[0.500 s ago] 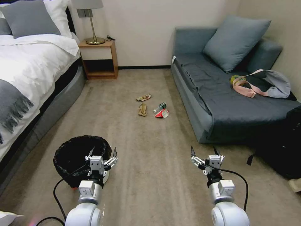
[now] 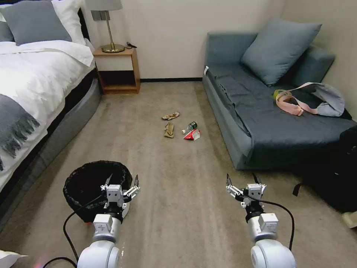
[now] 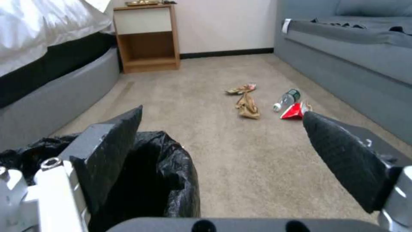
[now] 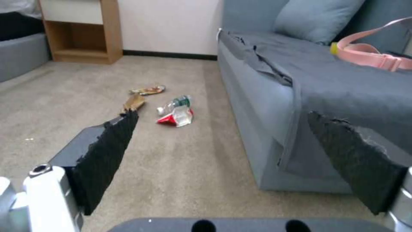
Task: Pick up the trash bin, then pick up the garbage on the floor and place it into the trash bin.
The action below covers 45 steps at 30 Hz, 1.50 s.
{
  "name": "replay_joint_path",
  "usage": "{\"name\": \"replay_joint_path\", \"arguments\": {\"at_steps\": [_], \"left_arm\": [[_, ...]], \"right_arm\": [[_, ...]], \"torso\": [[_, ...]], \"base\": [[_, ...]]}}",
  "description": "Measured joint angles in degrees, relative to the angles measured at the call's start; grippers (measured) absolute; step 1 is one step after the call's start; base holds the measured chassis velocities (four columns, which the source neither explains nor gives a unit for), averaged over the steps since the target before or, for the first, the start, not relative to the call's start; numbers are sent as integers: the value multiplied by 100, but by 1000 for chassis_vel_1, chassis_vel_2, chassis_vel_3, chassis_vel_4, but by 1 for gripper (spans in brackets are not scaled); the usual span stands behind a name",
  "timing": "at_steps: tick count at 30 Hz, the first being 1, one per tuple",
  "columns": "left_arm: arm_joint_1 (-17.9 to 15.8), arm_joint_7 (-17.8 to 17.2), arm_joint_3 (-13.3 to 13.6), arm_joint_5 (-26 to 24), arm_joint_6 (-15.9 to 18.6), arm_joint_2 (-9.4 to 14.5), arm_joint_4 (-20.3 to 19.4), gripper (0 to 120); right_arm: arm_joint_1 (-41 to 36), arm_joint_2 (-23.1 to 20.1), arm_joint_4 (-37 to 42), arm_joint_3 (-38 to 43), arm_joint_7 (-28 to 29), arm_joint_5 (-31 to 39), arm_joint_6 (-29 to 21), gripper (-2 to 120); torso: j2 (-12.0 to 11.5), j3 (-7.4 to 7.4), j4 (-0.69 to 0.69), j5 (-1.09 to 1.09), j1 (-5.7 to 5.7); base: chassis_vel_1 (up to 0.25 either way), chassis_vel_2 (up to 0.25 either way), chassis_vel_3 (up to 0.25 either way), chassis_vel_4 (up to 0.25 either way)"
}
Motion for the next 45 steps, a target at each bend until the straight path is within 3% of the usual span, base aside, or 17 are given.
{"name": "replay_joint_path", "arguments": {"at_steps": [19,21,22,27,30,38,40,43,45], "left_arm": [[39,0,-8,0,-38,-13,-8,100],[320,28,-78,34,-352,-134,-168,100],[320,28,-78,34,-352,-134,-168,100],[1334,172,-336,176,-1474,-583,-738,100],[1433,192,-360,192,-1592,-618,-797,100],[1436,198,-419,156,-1582,-627,-860,100],[1377,173,-532,48,-1436,-601,-951,100],[1134,47,-917,-340,-908,-482,-1263,100],[1087,24,-992,-414,-804,-460,-1323,100]], "right_arm": [[-7,0,0,4,-1,0,12,100],[-68,28,0,64,-19,1,138,100],[-68,28,0,64,-19,1,138,100],[-647,261,-8,563,-200,25,1123,100],[-881,363,-12,771,-276,36,1532,100],[-1499,619,-26,1306,-468,70,2601,100],[-1511,627,-26,1318,-477,70,2633,100],[-1516,630,-27,1323,-481,71,2638,100],[-1516,630,-26,1323,-485,72,2640,100]], "torso": [[0,0,0,0,0],[0,0,0,0,0],[0,0,0,0,0],[0,-1,3,2,0],[0,-1,1,0,0],[0,-1,-2,-1,0],[0,-1,1,-2,0],[0,-1,0,0,0],[0,0,0,0,0]], "base": [[0,0,0,0],[0,0,0,0],[0,0,0,0],[0,0,0,0],[0,0,0,0],[0,0,0,0],[0,0,0,0],[0,0,0,0],[0,0,0,0]]}}
